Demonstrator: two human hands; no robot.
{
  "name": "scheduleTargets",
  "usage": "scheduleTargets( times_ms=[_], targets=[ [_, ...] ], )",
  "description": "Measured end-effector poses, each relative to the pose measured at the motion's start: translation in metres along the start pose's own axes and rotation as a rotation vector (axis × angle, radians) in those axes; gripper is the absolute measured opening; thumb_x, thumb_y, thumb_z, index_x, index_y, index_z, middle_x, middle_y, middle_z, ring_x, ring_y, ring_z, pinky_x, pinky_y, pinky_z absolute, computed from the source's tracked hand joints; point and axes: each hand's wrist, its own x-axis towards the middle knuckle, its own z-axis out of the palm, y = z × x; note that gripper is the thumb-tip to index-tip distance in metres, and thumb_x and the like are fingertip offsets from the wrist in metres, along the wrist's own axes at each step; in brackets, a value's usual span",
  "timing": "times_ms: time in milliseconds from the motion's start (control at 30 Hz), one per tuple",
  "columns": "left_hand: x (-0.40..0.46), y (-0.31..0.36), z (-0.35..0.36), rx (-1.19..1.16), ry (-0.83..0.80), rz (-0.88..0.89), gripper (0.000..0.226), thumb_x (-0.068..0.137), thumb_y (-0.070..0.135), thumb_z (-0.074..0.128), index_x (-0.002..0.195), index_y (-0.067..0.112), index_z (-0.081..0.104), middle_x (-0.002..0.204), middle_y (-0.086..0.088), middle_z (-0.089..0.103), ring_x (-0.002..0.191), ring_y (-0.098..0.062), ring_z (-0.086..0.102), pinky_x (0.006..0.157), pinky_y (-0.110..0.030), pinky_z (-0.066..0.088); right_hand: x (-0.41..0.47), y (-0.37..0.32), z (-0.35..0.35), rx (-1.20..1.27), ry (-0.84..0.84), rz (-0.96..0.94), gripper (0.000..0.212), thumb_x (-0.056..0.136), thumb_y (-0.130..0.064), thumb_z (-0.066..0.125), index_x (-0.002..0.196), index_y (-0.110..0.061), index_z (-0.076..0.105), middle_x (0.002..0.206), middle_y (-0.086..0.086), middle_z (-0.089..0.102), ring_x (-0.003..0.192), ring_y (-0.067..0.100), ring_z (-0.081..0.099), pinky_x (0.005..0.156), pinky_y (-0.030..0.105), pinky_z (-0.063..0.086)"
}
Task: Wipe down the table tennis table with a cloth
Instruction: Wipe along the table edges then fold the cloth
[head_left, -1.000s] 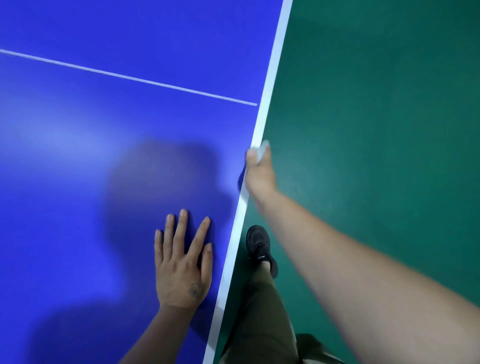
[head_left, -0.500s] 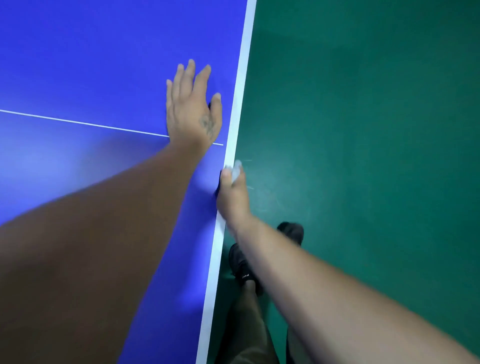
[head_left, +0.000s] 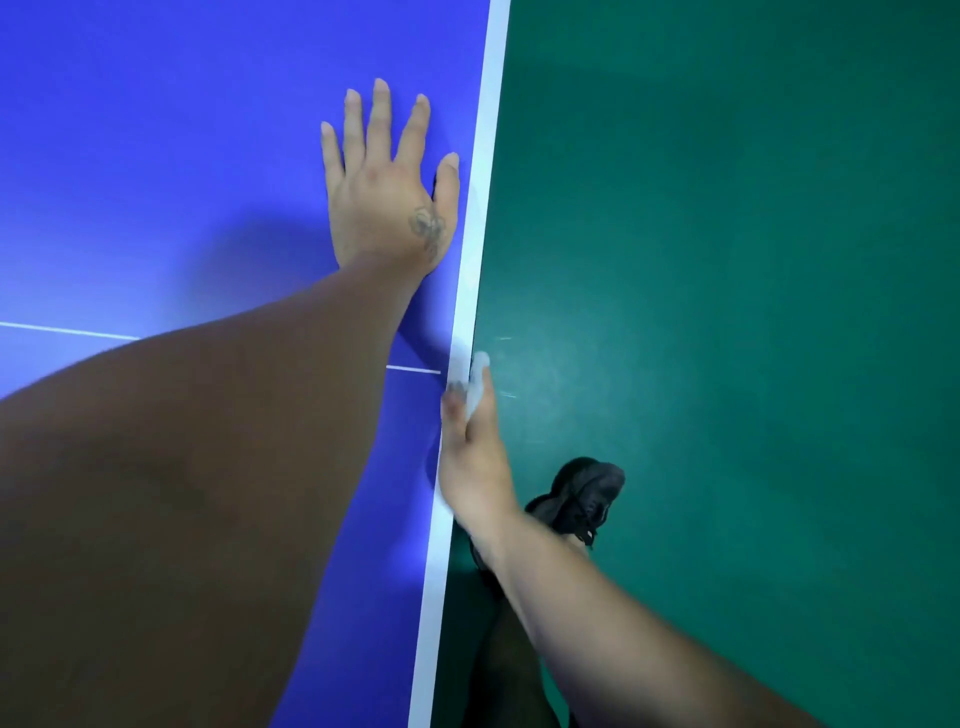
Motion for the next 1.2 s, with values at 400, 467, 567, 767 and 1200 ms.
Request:
scheduleTargets(
  times_ms=[400, 467, 567, 767, 1200],
  targets=[
    [0.01, -0.001, 0.006, 0.033, -0.049, -0.026, 0.057, 0.113, 0.042, 0.023, 0.168, 0.031, 0.032, 0.178, -0.005, 0.022, 0.166, -0.03, 0.013, 0.134, -0.054, 0.009, 0.078, -0.064, -0.014, -0.024, -0.008, -0.001, 0.064, 0.115, -0.046, 0.03, 0.171, -0.026, 0.008, 0.173, -0.02, 0.015, 0.155, -0.001, 0.023, 0.108, 0.008, 0.021],
    [0.01, -0.001, 0.006, 0.017, -0.054, -0.038, 0.057, 0.112, 0.041, 0.026, 0.168, 0.031, 0.033, 0.178, -0.005, 0.023, 0.166, -0.029, 0.013, 0.134, -0.053, 0.009, 0.116, -0.097, -0.019, -0.029, 0.033, -0.048, 0.063, 0.115, -0.043, 0.032, 0.17, -0.018, 0.014, 0.175, -0.007, 0.021, 0.157, 0.009, 0.025, 0.11, 0.012, 0.019],
    [0.011, 0.0, 0.006, -0.006, -0.051, -0.046, 0.057, 0.112, 0.04, 0.03, 0.168, 0.03, 0.033, 0.178, -0.004, 0.023, 0.166, -0.028, 0.013, 0.134, -0.052, 0.009, 0.162, -0.139, -0.022, -0.069, 0.036, -0.047, 0.058, 0.095, -0.063, 0.032, 0.138, -0.024, 0.038, 0.134, -0.002, 0.041, 0.122, 0.017, 0.044, 0.108, 0.034, 0.033],
    [0.013, 0.001, 0.003, -0.031, -0.043, -0.052, 0.056, 0.111, 0.037, 0.035, 0.167, 0.028, 0.037, 0.177, -0.004, 0.025, 0.166, -0.029, 0.015, 0.134, -0.053, 0.012, 0.169, -0.153, -0.026, -0.044, 0.02, -0.09, 0.064, 0.111, -0.05, 0.036, 0.167, -0.025, 0.018, 0.171, -0.006, 0.028, 0.152, 0.015, 0.036, 0.118, 0.025, 0.025],
    [0.013, -0.002, 0.008, -0.08, -0.024, -0.049, 0.054, 0.111, 0.031, 0.041, 0.165, 0.023, 0.043, 0.176, -0.006, 0.028, 0.165, -0.03, 0.019, 0.132, -0.057, 0.017, 0.169, -0.161, -0.033, -0.123, 0.014, -0.081, 0.066, 0.115, -0.037, 0.035, 0.171, -0.021, 0.003, 0.177, -0.013, 0.009, 0.159, 0.004, 0.018, 0.111, 0.008, 0.017]
  ],
)
